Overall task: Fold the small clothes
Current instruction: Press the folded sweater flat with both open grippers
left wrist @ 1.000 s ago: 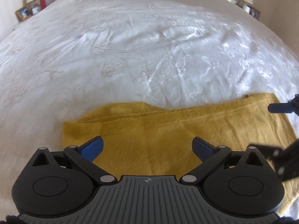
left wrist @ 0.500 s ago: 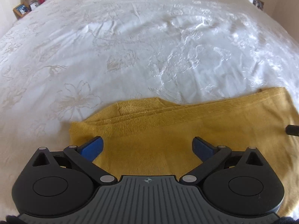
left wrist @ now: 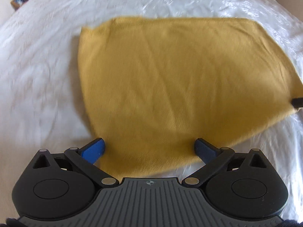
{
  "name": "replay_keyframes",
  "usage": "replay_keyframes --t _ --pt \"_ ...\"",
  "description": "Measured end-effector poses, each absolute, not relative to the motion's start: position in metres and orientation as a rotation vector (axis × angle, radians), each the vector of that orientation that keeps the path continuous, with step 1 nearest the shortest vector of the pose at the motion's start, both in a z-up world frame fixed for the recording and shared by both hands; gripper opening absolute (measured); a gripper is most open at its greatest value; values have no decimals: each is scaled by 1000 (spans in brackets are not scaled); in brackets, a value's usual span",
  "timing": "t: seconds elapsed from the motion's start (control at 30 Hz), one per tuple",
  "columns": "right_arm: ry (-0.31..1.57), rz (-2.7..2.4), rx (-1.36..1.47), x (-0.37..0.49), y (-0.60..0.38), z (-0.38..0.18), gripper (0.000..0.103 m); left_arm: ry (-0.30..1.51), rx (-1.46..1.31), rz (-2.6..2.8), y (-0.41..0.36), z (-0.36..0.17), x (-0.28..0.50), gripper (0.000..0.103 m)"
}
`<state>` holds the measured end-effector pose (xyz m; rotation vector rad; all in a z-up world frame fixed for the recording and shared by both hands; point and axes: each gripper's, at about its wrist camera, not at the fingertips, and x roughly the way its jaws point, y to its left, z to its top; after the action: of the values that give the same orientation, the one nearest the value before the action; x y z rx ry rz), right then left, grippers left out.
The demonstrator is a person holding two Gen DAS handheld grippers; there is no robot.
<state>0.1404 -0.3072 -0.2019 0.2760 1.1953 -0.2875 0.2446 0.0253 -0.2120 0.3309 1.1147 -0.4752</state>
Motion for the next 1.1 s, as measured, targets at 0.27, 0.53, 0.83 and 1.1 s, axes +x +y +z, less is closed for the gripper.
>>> replay_keyframes --t 0.27,0.53,0.83,1.1 --pt "1076 -349 496 99 -336 -165 102 1141 186 -450 44 -217 255 103" --pt "957 -279 692 87 -354 -161 102 1160 117 -404 47 -215 238 103" --pt "954 -132 791 117 -375 -187 102 1225 -21 -293 47 -195 218 103" --pt "944 -15 859 154 -401 -220 103 1249 -7 -245 23 -190 195 103"
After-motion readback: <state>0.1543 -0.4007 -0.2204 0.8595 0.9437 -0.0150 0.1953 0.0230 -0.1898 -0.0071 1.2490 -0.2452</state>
